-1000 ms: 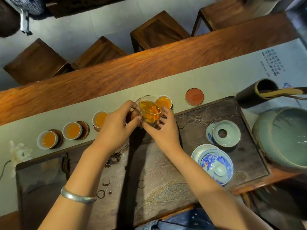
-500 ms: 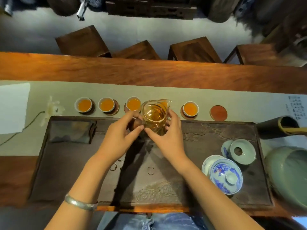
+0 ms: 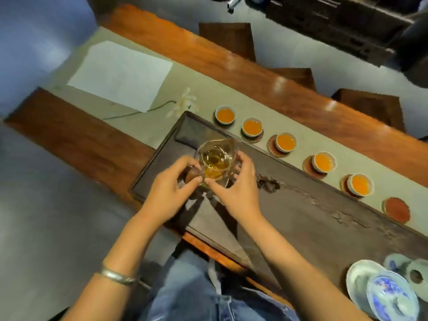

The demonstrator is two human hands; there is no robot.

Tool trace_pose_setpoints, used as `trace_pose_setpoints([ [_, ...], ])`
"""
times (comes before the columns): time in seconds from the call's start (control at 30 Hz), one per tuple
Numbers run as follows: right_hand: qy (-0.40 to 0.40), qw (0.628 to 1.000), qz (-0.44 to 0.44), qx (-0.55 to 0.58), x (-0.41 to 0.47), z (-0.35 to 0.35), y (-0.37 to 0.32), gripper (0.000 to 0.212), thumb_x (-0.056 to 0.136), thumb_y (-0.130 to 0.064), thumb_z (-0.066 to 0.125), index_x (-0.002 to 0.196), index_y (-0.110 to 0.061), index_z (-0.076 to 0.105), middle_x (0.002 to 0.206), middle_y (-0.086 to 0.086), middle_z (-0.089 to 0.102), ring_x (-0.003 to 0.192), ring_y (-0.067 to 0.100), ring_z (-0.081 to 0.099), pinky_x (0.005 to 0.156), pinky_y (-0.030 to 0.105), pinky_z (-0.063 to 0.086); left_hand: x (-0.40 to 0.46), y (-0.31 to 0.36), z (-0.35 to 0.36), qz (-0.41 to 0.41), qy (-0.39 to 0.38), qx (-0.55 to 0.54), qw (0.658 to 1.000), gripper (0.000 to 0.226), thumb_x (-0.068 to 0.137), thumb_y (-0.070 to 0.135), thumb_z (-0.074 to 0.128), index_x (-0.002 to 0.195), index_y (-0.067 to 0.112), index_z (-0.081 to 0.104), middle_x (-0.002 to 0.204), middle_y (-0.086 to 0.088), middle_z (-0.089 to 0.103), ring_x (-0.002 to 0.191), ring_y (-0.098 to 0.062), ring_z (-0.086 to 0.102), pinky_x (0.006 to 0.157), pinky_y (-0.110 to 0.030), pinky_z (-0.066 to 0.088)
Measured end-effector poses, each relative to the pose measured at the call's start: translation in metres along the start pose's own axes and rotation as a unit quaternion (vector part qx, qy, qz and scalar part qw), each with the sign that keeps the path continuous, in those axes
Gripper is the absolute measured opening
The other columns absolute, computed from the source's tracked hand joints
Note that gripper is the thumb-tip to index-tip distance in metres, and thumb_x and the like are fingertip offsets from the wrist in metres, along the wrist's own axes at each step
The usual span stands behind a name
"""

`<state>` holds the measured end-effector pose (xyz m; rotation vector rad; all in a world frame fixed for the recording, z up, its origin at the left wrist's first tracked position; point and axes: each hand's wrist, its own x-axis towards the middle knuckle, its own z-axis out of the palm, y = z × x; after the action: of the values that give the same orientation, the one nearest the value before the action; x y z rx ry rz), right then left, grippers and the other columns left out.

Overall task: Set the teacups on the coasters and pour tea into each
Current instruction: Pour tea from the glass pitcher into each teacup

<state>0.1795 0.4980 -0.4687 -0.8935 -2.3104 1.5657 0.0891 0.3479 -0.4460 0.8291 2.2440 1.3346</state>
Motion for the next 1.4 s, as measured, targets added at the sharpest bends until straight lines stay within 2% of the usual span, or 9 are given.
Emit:
trace_pose_setpoints([
  [0.17,-0.051,0.998,-0.016,-0.032,0.004,0.045,-0.013,0.093,0.068,-0.033,0.09,0.142,-0.017,0.035,0.14,0.003,0.043,0.13,0.02,0.05,0.105,0.043,0.046,-0.02,-0.034,-0.03,-0.032,0.04,-0.02,0.998,0.025,0.085,0.019,0.068,0.097,0.038,0.057,0.093,0.02,0.062,0.089,-0.003,0.062,0.077,-0.018,0.046],
  [0.27,-0.071,0.996,-0.023,-0.05,0.007,0.063,-0.015,0.093,0.068,-0.031,0.091,0.141,-0.012,0.038,0.138,0.007,0.046,0.129,0.021,0.049,0.104,0.042,0.046,-0.025,-0.052,-0.038,-0.052,0.052,-0.035,0.997,0.025,0.083,0.018,0.068,0.096,0.037,0.058,0.096,0.02,0.062,0.092,-0.005,0.062,0.081,-0.026,0.049],
  [0.43,-0.082,0.994,-0.027,-0.066,0.011,0.081,-0.013,0.092,0.067,-0.026,0.091,0.14,-0.011,0.039,0.137,0.005,0.046,0.128,0.018,0.049,0.104,0.035,0.047,-0.026,-0.07,-0.045,-0.081,0.035,-0.077,0.993,0.026,0.085,0.008,0.068,0.095,0.031,0.06,0.095,0.016,0.063,0.095,-0.008,0.063,0.083,-0.022,0.051],
  [0.7,-0.091,0.992,-0.012,-0.086,0.013,0.09,-0.008,0.094,0.068,-0.025,0.091,0.144,-0.009,0.036,0.14,0.007,0.045,0.13,0.019,0.048,0.105,0.04,0.047,-0.022,-0.081,-0.049,-0.127,0.013,-0.112,0.986,0.027,0.084,0.006,0.07,0.09,0.031,0.06,0.091,0.011,0.064,0.093,-0.009,0.062,0.085,-0.015,0.048],
  [0.9,-0.091,0.992,-0.012,-0.09,0.016,0.088,-0.004,0.091,0.068,-0.028,0.091,0.142,-0.013,0.038,0.137,0.003,0.046,0.126,0.015,0.05,0.103,0.03,0.047,-0.015,-0.085,-0.051,-0.11,-0.026,-0.108,0.988,0.02,0.084,0.003,0.069,0.094,0.017,0.059,0.091,-0.006,0.063,0.091,-0.015,0.062,0.085,-0.021,0.05],
  [1.03,-0.095,0.99,-0.024,-0.097,0.019,0.087,-0.001,0.09,0.069,-0.029,0.09,0.141,-0.014,0.038,0.137,0.002,0.046,0.126,0.011,0.049,0.101,0.019,0.042,-0.015,-0.09,-0.049,-0.118,-0.035,-0.103,0.987,0.02,0.082,0.007,0.071,0.094,0.019,0.06,0.091,-0.005,0.066,0.091,-0.016,0.065,0.085,-0.026,0.051],
  [1.13,-0.1,0.989,-0.028,-0.104,0.02,0.087,0.0,0.091,0.069,-0.029,0.09,0.142,-0.014,0.037,0.138,0.003,0.046,0.127,0.012,0.048,0.104,0.023,0.043,-0.014,-0.091,-0.049,-0.133,-0.04,-0.112,0.984,0.022,0.082,0.007,0.072,0.093,0.021,0.059,0.092,-0.003,0.068,0.092,-0.012,0.066,0.085,-0.021,0.051],
  [1.3,-0.107,0.986,-0.03,-0.121,0.021,0.086,0.002,0.093,0.069,-0.029,0.089,0.144,-0.013,0.035,0.14,0.005,0.045,0.13,0.013,0.045,0.106,0.024,0.04,-0.009,-0.088,-0.053,-0.167,-0.058,-0.058,0.983,0.036,0.078,0.01,0.076,0.095,0.031,0.052,0.088,0.004,0.066,0.085,0.001,0.063,0.073,-0.01,0.045],
  [1.4,-0.126,0.983,-0.018,-0.131,0.021,0.081,-0.001,0.099,0.07,-0.024,0.089,0.148,-0.011,0.03,0.145,0.008,0.041,0.136,0.017,0.039,0.112,0.026,0.034,-0.005,-0.086,-0.06,-0.18,-0.084,0.034,0.979,0.047,0.072,0.021,0.081,0.102,0.032,0.046,0.097,0.011,0.062,0.095,0.003,0.059,0.078,-0.012,0.044],
])
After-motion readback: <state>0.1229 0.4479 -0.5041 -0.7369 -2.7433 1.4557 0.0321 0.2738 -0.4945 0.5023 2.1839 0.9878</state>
